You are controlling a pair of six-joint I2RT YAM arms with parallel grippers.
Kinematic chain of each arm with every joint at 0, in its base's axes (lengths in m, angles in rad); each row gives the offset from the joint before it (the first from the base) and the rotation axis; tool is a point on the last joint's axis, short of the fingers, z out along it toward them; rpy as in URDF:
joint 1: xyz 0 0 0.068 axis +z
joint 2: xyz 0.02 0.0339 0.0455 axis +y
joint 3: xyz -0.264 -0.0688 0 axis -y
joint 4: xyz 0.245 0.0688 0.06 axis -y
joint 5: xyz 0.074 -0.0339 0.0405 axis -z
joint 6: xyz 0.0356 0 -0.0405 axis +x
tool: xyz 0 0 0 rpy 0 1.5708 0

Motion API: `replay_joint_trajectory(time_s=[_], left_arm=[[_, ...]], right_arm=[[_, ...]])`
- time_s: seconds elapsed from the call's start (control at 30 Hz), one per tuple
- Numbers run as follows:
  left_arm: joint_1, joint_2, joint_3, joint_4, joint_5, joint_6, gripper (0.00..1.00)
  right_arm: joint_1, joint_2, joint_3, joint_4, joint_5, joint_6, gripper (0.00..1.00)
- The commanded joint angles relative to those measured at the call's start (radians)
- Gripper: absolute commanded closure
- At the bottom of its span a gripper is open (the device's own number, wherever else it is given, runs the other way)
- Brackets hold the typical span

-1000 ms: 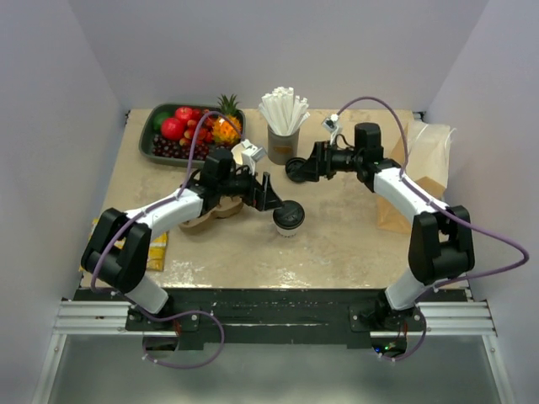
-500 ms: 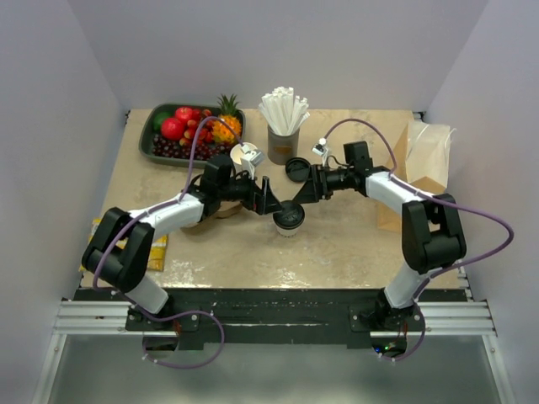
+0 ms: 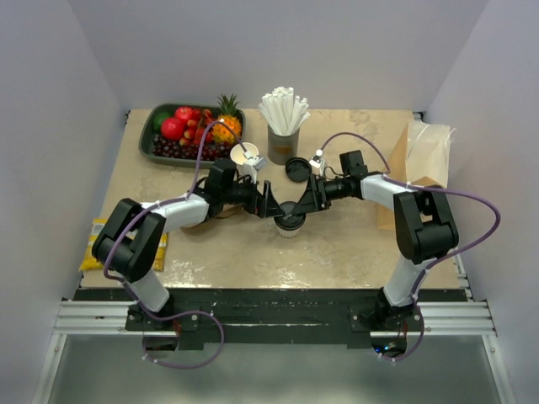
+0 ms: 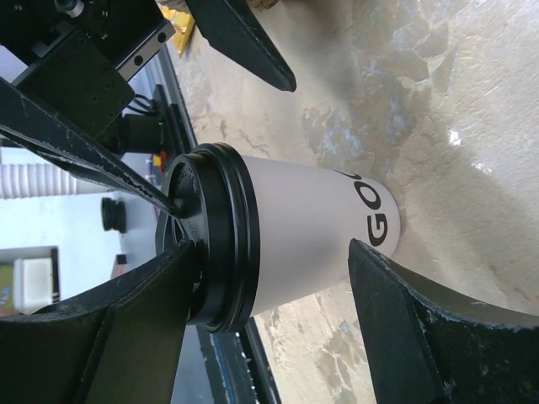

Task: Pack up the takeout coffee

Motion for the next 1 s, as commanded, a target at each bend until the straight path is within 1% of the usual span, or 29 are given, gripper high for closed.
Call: replay_joint_trajectory(time_s=[0.0,0.07,0.2,0.33,0.43,0.53,0.6,0.67,0.77,0.87,0.97], left_arm=[[-0.002,0.033,-0.016,0.044,-0.026,0.028,0.07],[0.001,0.041,-0.024,0.050,-0.024,0.025,0.07],[0.001,0.055,-0.030,0.060,-0.026,0.021,0.08],[0.004,0.056,-0.037,0.064,-0.033,0.023,0.07],[0.004,0.055,-0.042,0.065,-0.035,0.026,0.07],[0.004,0.053,-0.040,0.065,-0.033,0.031,0.07],[0.005,0.050,-0.034,0.056,-0.030,0.038,0.07],[0.005,0.047,-0.031,0.054,-0.029,0.044,0.07],[0.007,0.046,-0.031,0.050,-0.023,0.047,0.07],[0.007,0.027,-0.027,0.054,0.007,0.046,0.07],[0.007,0.000,-0.019,0.073,0.046,0.043,0.06]], right_arm=[[0.004,0.039,-0.036,0.044,0.000,0.013,0.26],[0.004,0.051,-0.047,0.062,-0.007,0.030,0.27],[0.004,0.073,-0.104,0.167,-0.055,0.058,0.30],[0.004,0.088,-0.147,0.233,-0.099,0.082,0.33],[0.003,0.104,-0.176,0.291,-0.101,0.081,0.36],[0.004,0.117,-0.202,0.392,-0.126,0.147,0.36],[0.004,0.096,-0.196,0.453,-0.141,0.210,0.35],[0.004,0.081,-0.175,0.448,-0.138,0.217,0.34],[0.004,0.064,-0.133,0.380,-0.123,0.189,0.32],[0.004,0.038,-0.113,0.348,-0.129,0.185,0.30],[0.010,-0.005,-0.093,0.311,-0.153,0.162,0.26]])
